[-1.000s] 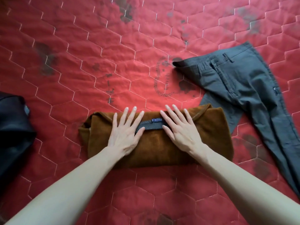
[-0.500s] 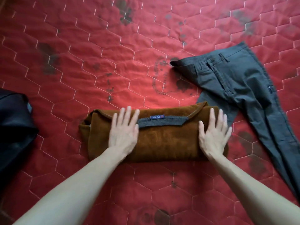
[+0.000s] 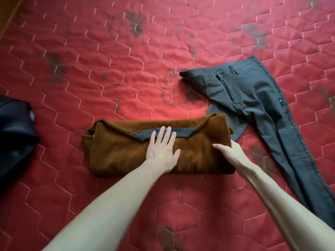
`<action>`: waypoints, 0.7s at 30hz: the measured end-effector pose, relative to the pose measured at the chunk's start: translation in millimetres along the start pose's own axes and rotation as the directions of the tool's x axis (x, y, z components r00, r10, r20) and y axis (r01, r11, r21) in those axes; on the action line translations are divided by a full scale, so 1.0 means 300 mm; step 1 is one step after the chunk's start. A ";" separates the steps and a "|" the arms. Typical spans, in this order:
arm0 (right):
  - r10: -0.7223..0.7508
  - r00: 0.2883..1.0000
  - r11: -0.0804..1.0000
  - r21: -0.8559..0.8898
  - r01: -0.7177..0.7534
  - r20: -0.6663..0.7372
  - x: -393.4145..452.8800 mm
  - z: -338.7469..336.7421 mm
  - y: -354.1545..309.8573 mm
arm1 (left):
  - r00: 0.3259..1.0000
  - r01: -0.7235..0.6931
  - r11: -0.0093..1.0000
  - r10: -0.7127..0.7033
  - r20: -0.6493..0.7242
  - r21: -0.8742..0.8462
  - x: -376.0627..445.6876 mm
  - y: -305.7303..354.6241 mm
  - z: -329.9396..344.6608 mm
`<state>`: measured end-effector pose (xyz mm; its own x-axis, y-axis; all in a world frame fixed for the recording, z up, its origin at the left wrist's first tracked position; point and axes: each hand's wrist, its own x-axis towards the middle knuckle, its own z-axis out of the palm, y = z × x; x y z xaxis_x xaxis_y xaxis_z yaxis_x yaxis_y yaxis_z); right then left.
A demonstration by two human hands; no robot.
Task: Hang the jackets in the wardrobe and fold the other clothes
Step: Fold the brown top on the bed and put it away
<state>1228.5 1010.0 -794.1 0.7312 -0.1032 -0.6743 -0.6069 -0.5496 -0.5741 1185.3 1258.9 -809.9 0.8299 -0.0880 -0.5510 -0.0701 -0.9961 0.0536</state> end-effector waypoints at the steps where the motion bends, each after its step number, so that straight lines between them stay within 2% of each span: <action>1: -0.042 0.998 0.981 -0.190 0.033 -0.044 -0.010 0.014 -0.017 | 1.000 -0.018 1.000 0.018 0.008 -0.010 0.004 -0.006 -0.005; 2: -0.114 0.990 0.958 -0.272 0.086 -0.086 -0.022 0.030 -0.026 | 0.999 -0.038 0.999 0.039 0.017 -0.027 0.006 -0.011 -0.009; 3: -0.165 0.983 0.964 -0.224 0.144 -0.079 -0.039 0.041 -0.032 | 0.998 -0.058 0.996 0.060 0.014 -0.070 0.003 -0.015 -0.015; 5: -0.181 0.983 0.983 0.044 0.180 0.028 -0.098 0.062 -0.055 | 0.996 -0.083 0.962 0.083 -0.014 -0.261 0.005 -0.019 -0.029; 7: -0.203 0.974 0.960 0.214 0.178 0.100 -0.154 0.082 -0.085 | 0.998 -0.069 0.819 0.064 -0.029 -0.570 0.005 -0.014 -0.065; 8: -0.225 0.966 0.948 0.259 0.187 0.128 -0.171 0.093 -0.102 | 0.998 -0.057 0.684 0.055 -0.026 -0.727 0.014 -0.009 -0.075; 10: -0.262 0.949 0.919 0.344 0.190 0.177 -0.198 0.130 -0.146 | 0.996 0.023 0.287 0.078 0.047 -0.958 0.021 0.010 -0.099; 12: -0.298 0.929 0.918 0.332 0.216 0.219 -0.217 0.181 -0.194 | 0.974 0.213 -0.090 0.100 0.204 -0.973 0.016 0.014 -0.117; 13: -0.316 0.928 0.929 0.265 0.260 0.197 -0.211 0.212 -0.203 | 0.958 0.282 -0.213 0.108 0.265 -0.935 0.005 0.004 -0.138; 14: -0.350 0.920 0.933 0.156 0.325 0.177 -0.207 0.241 -0.206 | 0.948 0.318 -0.287 0.114 0.297 -0.904 -0.005 -0.013 -0.157; 16: -0.405 0.902 0.908 -0.046 0.416 0.151 -0.192 0.286 -0.190 | 0.952 0.305 -0.325 0.124 0.280 -0.895 -0.011 -0.056 -0.170; 18: -0.419 0.892 0.906 0.008 0.424 0.168 -0.198 0.329 -0.204 | 0.961 0.276 -0.343 0.085 0.263 -0.898 -0.024 -0.109 -0.168; 21: -0.446 0.874 0.895 0.087 0.437 0.193 -0.264 0.384 -0.258 | 0.950 0.310 -0.381 0.084 0.302 -0.871 -0.054 -0.196 -0.174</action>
<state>1181.7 1156.4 -749.7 0.8494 0.3152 -0.4232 -0.2504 -0.4652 -0.8491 1204.9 1319.2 -760.8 0.6153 -0.1695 -0.7699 0.7663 0.3576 0.5337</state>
